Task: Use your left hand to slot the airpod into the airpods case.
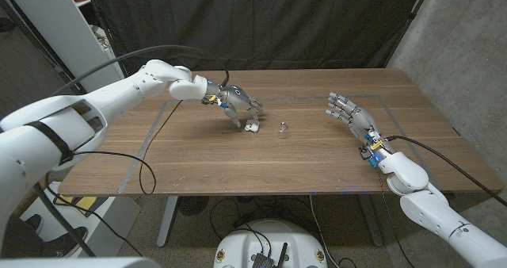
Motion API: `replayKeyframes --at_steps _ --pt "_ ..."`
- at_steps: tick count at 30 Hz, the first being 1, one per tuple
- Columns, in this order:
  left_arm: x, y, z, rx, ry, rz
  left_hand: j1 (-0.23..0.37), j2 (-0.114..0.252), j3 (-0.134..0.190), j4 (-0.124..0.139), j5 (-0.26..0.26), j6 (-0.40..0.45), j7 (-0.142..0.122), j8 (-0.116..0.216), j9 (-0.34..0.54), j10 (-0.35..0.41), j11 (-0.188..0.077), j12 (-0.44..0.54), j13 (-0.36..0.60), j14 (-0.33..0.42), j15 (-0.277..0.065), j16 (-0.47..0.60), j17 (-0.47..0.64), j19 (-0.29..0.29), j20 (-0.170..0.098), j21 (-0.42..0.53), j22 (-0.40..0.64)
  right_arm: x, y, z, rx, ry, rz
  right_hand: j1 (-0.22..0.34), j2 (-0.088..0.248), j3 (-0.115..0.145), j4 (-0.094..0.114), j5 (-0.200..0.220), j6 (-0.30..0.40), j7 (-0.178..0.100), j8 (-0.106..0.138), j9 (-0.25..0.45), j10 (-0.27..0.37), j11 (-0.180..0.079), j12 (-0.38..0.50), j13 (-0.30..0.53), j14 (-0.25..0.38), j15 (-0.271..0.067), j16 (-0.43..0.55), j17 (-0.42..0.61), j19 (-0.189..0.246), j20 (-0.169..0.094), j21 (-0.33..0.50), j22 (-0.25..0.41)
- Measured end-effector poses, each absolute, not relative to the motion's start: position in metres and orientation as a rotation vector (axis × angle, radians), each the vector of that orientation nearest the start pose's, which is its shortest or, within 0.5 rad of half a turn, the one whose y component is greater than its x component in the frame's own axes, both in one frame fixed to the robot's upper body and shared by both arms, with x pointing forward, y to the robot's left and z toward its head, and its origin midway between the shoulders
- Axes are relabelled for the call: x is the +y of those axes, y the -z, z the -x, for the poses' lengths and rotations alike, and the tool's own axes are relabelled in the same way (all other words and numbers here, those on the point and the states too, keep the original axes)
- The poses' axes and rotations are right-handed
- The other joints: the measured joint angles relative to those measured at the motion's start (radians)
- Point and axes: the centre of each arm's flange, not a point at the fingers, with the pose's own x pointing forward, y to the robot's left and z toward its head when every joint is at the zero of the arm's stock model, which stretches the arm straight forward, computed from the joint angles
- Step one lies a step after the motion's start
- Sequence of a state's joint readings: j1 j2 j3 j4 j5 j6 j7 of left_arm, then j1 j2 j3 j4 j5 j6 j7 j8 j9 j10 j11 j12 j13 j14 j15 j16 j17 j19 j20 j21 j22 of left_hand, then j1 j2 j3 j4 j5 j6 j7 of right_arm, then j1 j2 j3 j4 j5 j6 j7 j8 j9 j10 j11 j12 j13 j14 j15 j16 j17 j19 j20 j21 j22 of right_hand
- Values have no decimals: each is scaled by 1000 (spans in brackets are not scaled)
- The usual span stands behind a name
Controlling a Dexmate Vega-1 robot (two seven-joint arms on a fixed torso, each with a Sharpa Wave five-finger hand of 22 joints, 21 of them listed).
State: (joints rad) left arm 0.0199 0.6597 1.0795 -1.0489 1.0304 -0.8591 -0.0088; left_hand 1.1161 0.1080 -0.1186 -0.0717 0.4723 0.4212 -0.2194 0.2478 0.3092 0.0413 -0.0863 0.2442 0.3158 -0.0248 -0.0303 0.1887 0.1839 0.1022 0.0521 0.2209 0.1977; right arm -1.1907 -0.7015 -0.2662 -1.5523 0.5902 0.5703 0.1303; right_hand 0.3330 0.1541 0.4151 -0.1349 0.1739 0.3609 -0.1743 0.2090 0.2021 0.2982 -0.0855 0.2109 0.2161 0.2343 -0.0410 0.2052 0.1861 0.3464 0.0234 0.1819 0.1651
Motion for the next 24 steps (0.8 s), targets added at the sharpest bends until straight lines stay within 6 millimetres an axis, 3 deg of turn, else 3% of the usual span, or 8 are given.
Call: replayKeyframes --at_steps 24 --pt "159 -79 -658 -1032 682 -2257 5 5 -7 1 0 23 2 8 9 14 -3 4 0 16 -5 4 0 0 0 5 5 -320 81 -542 -753 -339 139 -4 -4 -8 0 0 0 0 0 -2 0 0 0 0 0 0 0 0 -7 0 0 0"
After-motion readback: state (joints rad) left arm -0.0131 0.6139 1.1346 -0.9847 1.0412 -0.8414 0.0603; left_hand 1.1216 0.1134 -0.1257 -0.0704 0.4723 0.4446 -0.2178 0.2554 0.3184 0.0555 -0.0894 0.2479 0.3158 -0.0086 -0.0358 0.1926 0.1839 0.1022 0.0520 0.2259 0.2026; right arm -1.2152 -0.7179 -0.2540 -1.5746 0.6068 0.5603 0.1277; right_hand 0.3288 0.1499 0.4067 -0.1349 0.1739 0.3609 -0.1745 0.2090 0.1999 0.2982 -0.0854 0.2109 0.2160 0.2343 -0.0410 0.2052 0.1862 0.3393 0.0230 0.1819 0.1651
